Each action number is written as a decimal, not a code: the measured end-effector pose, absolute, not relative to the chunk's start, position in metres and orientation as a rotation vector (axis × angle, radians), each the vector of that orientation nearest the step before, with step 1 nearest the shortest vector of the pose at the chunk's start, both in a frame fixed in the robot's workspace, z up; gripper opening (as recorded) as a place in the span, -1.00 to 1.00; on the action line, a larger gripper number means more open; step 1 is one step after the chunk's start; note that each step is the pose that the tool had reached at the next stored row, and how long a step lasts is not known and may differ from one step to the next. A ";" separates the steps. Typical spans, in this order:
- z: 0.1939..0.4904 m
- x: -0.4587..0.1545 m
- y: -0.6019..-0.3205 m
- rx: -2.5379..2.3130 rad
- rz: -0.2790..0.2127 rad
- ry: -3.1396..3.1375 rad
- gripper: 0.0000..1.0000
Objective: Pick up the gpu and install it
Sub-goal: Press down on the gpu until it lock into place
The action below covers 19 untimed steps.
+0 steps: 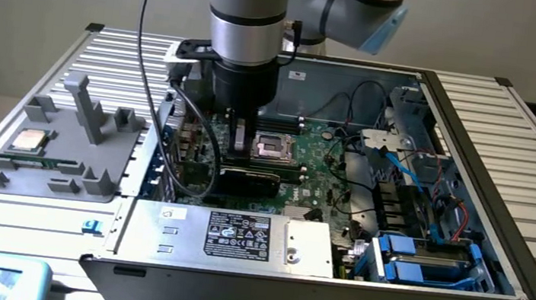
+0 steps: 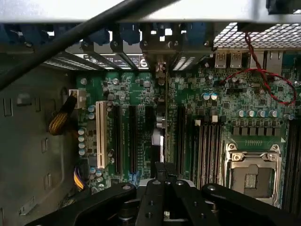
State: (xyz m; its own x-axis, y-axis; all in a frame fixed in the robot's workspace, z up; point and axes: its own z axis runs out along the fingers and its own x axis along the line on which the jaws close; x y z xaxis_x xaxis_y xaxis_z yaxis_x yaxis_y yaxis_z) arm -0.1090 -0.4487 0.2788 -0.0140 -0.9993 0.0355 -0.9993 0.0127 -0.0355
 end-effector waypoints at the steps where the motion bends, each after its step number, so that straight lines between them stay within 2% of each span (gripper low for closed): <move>1: 0.279 -0.104 -0.449 2.206 0.078 -2.236 -0.81; 19: 0.271 -0.080 -0.451 2.211 0.080 -2.238 -0.81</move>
State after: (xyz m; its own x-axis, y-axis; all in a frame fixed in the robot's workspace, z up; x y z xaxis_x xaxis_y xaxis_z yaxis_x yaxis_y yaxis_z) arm -0.0795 -0.4505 0.2714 -0.0128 -0.9994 0.0322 -0.9991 0.0115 -0.0397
